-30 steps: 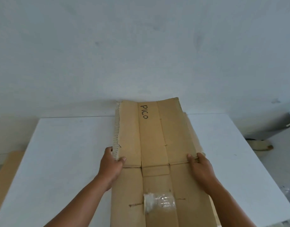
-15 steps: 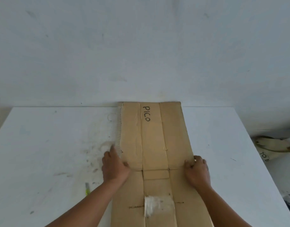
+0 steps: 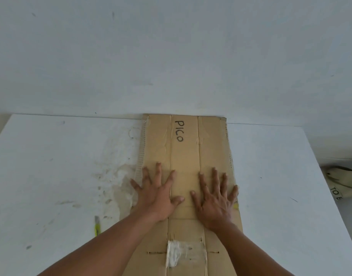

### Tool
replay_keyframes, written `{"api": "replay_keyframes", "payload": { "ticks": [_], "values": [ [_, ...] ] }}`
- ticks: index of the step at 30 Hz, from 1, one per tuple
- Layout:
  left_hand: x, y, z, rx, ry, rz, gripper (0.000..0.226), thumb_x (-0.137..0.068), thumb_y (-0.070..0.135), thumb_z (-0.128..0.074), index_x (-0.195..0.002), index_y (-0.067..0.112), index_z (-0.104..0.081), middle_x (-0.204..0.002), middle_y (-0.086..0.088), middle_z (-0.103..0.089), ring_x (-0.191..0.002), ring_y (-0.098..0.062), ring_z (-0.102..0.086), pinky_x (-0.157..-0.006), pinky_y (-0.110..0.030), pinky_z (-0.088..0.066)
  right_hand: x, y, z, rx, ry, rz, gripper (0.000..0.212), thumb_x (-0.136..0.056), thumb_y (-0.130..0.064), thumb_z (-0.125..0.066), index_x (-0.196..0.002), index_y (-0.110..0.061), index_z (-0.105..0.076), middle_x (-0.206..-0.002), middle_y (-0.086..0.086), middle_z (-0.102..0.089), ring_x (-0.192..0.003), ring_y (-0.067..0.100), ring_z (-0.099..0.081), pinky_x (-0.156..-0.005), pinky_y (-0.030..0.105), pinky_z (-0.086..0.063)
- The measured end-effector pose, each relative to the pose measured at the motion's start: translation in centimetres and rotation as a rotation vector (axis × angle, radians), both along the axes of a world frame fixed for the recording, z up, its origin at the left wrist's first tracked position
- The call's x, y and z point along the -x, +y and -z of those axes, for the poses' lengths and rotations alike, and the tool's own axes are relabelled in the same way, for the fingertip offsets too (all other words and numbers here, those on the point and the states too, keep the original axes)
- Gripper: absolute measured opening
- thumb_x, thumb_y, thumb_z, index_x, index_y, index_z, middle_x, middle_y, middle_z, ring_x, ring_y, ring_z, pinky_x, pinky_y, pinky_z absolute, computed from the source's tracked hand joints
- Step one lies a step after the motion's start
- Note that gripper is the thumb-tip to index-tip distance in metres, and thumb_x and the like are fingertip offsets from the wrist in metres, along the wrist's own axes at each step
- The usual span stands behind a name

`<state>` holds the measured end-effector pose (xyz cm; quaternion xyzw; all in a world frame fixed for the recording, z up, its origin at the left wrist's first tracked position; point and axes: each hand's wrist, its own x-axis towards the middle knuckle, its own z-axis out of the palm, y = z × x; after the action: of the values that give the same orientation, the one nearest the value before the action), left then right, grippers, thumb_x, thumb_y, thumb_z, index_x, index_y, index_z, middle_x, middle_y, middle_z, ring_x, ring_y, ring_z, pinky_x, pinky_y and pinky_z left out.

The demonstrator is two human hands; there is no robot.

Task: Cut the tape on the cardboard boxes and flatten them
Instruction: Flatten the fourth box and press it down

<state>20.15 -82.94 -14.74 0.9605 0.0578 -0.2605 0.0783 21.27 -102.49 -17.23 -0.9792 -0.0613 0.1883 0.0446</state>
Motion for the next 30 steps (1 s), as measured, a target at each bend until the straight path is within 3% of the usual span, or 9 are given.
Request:
{"api": "replay_keyframes", "payload": {
  "ticks": [3,6,13,16,19,22,24,26,30],
  "values": [
    [-2.3,-0.2,-1.4,-0.068,-0.032,0.028,0.111,-0.070,0.085,-0.060,-0.154,0.045,0.001,-0.163,-0.011,0.019,-0.148,-0.051,0.012,-0.109,-0.080,0.003,0.0,0.1,0.0,0.023,0.015,-0.012,0.071,-0.089,-0.077,0.000,-0.147,-0.046,0.028,-0.155,-0.002,0.042,-0.140,0.029,0.042,-0.113,0.065,0.015],
    [-4.7,-0.1,-1.2,-0.008,0.042,0.070,0.134,-0.060,0.079,-0.075,-0.152,0.049,0.018,-0.152,-0.002,0.049,-0.145,-0.051,0.026,-0.110,-0.079,0.000,-0.2,0.0,-0.2,0.023,0.029,-0.018,0.072,-0.089,-0.078,-0.001,-0.147,-0.046,0.029,-0.154,-0.002,0.043,-0.140,0.030,0.042,-0.113,0.065,0.015],
    [-5.5,0.2,0.0,0.036,0.099,0.066,0.138,-0.057,0.076,-0.079,-0.149,0.055,0.022,-0.150,0.008,0.051,-0.143,-0.047,0.034,-0.108,-0.081,0.001,-0.2,0.2,0.1,0.023,0.019,-0.020,0.075,-0.088,-0.080,-0.002,-0.149,-0.045,0.024,-0.155,-0.001,0.041,-0.141,0.029,0.041,-0.112,0.065,0.017],
    [-5.4,0.1,-0.1,0.047,0.080,0.063,0.137,-0.058,0.075,-0.079,-0.150,0.054,0.020,-0.152,0.008,0.049,-0.143,-0.046,0.034,-0.108,-0.080,0.002,0.5,0.1,-0.2,-0.004,0.002,-0.035,0.077,-0.090,-0.080,-0.006,-0.155,-0.041,0.010,-0.159,0.001,0.034,-0.144,0.025,0.037,-0.113,0.063,0.018],
    [-4.0,0.5,-0.3,0.080,-0.002,0.043,0.126,-0.063,0.072,-0.078,-0.155,0.049,0.005,-0.160,0.005,0.037,-0.145,-0.043,0.031,-0.111,-0.077,0.006,3.4,-0.1,-0.5,-0.022,-0.024,-0.066,0.081,-0.089,-0.082,-0.013,-0.156,-0.040,0.003,-0.162,0.004,0.027,-0.146,0.022,0.032,-0.116,0.062,0.013],
    [-0.5,0.3,-0.8,0.108,-0.179,0.105,0.083,-0.084,0.064,-0.063,-0.154,0.036,-0.029,-0.168,-0.006,0.007,-0.152,-0.039,0.015,-0.114,-0.075,0.003,6.2,-0.5,-1.0,-0.027,-0.017,-0.051,0.085,-0.086,-0.084,-0.017,-0.157,-0.040,0.001,-0.163,0.004,0.025,-0.148,0.022,0.029,-0.119,0.059,0.008],
    [2.3,0.0,-0.8,0.112,-0.247,0.143,0.063,-0.097,0.056,-0.050,-0.152,0.031,-0.035,-0.168,-0.009,-0.002,-0.153,-0.036,0.012,-0.117,-0.071,0.001,6.6,-0.6,-1.0,-0.007,0.000,-0.049,0.085,-0.086,-0.084,-0.014,-0.156,-0.041,0.006,-0.161,0.004,0.030,-0.147,0.022,0.030,-0.119,0.058,0.010],
    [5.0,0.0,-0.9,0.130,-0.168,0.180,0.071,-0.096,0.064,-0.043,-0.157,0.034,-0.022,-0.168,-0.009,0.009,-0.152,-0.036,0.020,-0.119,-0.067,0.004,6.5,-0.5,-0.9,-0.008,0.023,-0.059,0.084,-0.086,-0.083,-0.012,-0.155,-0.041,0.013,-0.158,0.003,0.037,-0.145,0.023,0.034,-0.118,0.059,0.010],
    [9.8,1.4,-0.5,0.130,0.017,0.243,0.118,-0.068,0.097,-0.035,-0.157,0.038,0.015,-0.155,-0.005,0.046,-0.140,-0.036,0.044,-0.119,-0.061,0.014,6.5,-0.6,-0.6,0.003,0.028,-0.091,0.082,-0.089,-0.080,-0.010,-0.152,-0.039,0.022,-0.154,0.003,0.044,-0.143,0.025,0.037,-0.117,0.061,0.009]
  ]
}}
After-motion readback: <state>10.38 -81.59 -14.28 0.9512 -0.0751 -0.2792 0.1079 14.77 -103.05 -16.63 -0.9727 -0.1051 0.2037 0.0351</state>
